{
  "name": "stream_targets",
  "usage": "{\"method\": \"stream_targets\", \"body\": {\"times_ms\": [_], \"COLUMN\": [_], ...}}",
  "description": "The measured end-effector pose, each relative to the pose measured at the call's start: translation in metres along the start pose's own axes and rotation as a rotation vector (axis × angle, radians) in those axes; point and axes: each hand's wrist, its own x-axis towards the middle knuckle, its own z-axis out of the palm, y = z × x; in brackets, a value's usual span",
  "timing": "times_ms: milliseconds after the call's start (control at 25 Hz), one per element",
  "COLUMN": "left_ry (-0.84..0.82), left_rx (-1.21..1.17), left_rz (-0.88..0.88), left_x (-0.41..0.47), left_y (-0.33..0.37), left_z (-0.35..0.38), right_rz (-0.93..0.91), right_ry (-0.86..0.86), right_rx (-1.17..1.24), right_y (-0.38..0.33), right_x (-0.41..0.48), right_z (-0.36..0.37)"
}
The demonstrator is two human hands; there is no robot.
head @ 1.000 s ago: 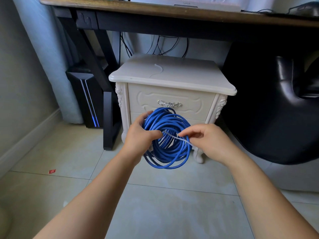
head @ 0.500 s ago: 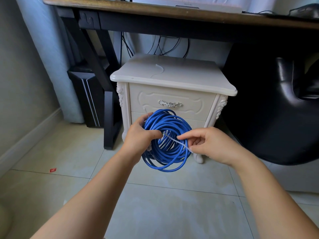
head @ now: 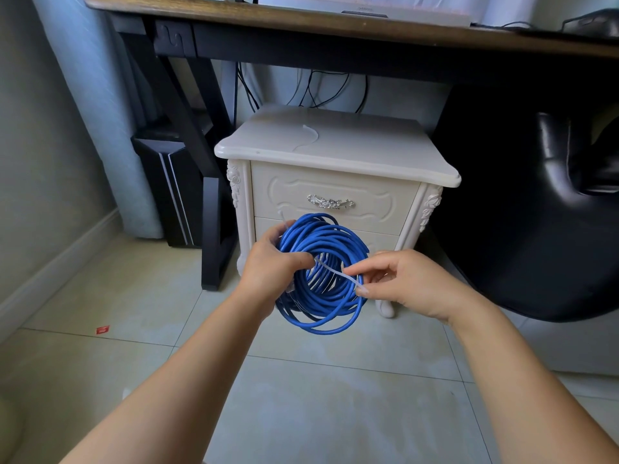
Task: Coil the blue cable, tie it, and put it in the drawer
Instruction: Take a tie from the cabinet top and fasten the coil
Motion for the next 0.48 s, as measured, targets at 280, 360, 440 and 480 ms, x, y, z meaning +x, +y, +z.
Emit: {"method": "stream_targets", "body": {"times_ms": [280, 360, 440, 480], "left_ry": [0.017, 0.029, 0.034, 0.034], "left_rx": [0.001, 0.015, 0.051, 0.066], "left_rz": [0.001, 0.005, 0.029, 0.047], "left_x": [-0.002, -0.003, -0.005, -0.006], "left_y": [0.0, -0.001, -0.003, -0.004], "left_z": [0.005, 0.006, 0.008, 0.01], "right_rz": [-0.129, -0.211, -0.328, -0.349], "right_ry": [0.25, 0.378, 0.535, 0.572], "right_rx": [-0.141, -0.303, -0.398, -0.365], "right_y": [0.006, 0.008, 0.006, 0.003], "right_x": [0.012, 0.014, 0.016, 0.016], "right_z": [0.019, 0.02, 0.024, 0.029]}}
